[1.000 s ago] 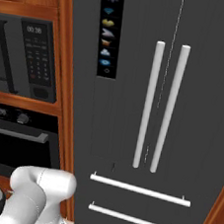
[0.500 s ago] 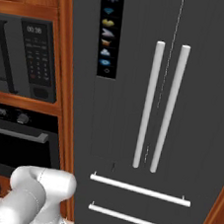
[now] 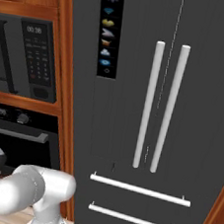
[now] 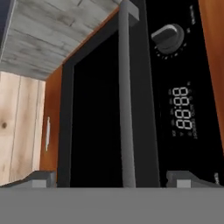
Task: Take the fish from the oven and place it on the plate on the counter.
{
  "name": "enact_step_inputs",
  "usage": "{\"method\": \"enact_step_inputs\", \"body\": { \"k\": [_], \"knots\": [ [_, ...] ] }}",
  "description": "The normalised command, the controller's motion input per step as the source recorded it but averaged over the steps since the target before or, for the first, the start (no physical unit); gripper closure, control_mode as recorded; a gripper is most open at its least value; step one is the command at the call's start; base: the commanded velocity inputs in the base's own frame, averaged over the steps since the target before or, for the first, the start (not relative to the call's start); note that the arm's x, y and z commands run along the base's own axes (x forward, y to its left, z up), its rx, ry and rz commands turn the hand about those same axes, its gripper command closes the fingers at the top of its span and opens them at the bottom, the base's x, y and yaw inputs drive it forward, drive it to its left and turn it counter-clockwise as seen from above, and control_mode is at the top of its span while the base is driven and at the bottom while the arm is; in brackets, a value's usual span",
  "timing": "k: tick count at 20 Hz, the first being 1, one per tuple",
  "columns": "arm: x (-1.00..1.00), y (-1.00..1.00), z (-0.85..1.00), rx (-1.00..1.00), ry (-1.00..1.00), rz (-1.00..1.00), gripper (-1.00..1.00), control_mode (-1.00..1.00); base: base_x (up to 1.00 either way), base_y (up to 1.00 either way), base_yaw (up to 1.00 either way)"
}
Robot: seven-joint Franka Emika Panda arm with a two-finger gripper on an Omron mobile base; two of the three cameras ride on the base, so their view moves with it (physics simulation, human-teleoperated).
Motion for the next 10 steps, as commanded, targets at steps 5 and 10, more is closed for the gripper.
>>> {"method": "enact_step_inputs", "body": {
  "k": [5, 10],
  "knots": [
    [0.0, 0.2, -0.23, -0.03, -0.29, 0.01, -1.0, -1.0, 0.0, 0.0, 0.0],
    [0.0, 0.21, -0.1, -0.04, -0.22, 0.0, -1.0, -1.0, 0.0, 0.0, 0.0]
  ]
}}
